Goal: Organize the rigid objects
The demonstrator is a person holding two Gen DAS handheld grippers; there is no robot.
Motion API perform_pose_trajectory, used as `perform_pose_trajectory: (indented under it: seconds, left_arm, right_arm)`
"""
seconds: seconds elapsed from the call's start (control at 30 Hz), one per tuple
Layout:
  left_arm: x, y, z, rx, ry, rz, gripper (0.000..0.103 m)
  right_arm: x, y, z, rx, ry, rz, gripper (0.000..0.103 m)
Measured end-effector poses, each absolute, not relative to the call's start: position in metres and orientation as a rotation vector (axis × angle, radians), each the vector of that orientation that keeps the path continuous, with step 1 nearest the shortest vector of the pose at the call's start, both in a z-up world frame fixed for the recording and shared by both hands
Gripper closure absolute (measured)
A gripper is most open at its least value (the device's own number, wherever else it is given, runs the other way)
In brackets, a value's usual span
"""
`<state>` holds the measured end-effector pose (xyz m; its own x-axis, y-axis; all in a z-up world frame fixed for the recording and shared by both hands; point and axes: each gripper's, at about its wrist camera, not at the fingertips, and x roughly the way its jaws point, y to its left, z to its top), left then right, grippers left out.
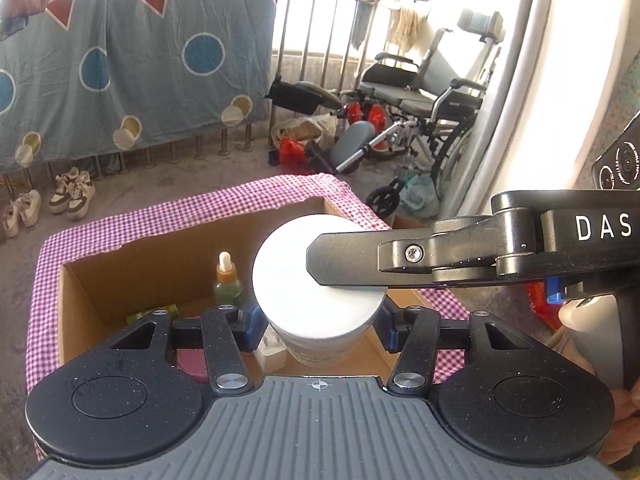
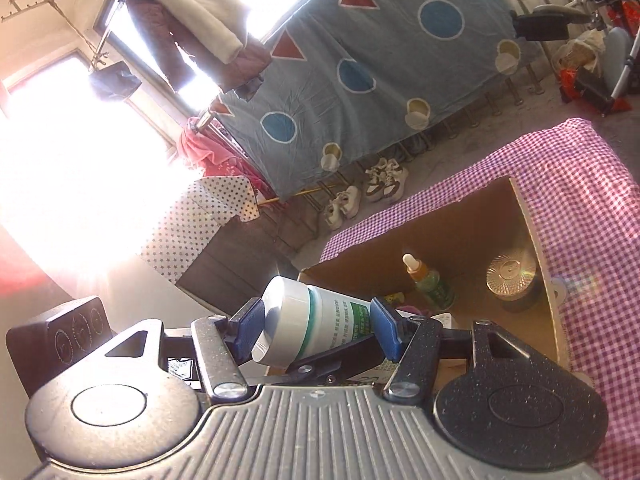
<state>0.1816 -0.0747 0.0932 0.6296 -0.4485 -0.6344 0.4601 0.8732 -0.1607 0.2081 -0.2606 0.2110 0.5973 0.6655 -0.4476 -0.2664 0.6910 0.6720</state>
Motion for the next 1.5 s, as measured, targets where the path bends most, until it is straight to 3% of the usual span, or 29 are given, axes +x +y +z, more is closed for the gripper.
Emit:
perform_pose_trajectory:
  seconds: [0.33, 0.9, 1.17, 1.5]
  left_arm:
    - [0.215, -0.097, 0.050, 0.023, 0.903, -0.582, 0.050]
    - [0.228, -0.124, 0.024, 0.116, 0.966, -0.544, 0.047]
    - [0.215, -0.125, 0.039, 0.140, 0.878, -0.527, 0.012]
    - [0.173, -0.100, 0.077, 0.044, 0.743, -0.472, 0.002]
  right_arm:
    - [0.232, -0.283, 0.163, 0.573, 0.817, 0.503, 0.041]
    - [0.228, -0.319, 0.148, 0.629, 0.767, 0.468, 0.041]
    - [0.196, -0.335, 0.157, 0.690, 0.693, 0.441, 0.038]
    - [0.143, -0.347, 0.179, 0.738, 0.585, 0.394, 0.032]
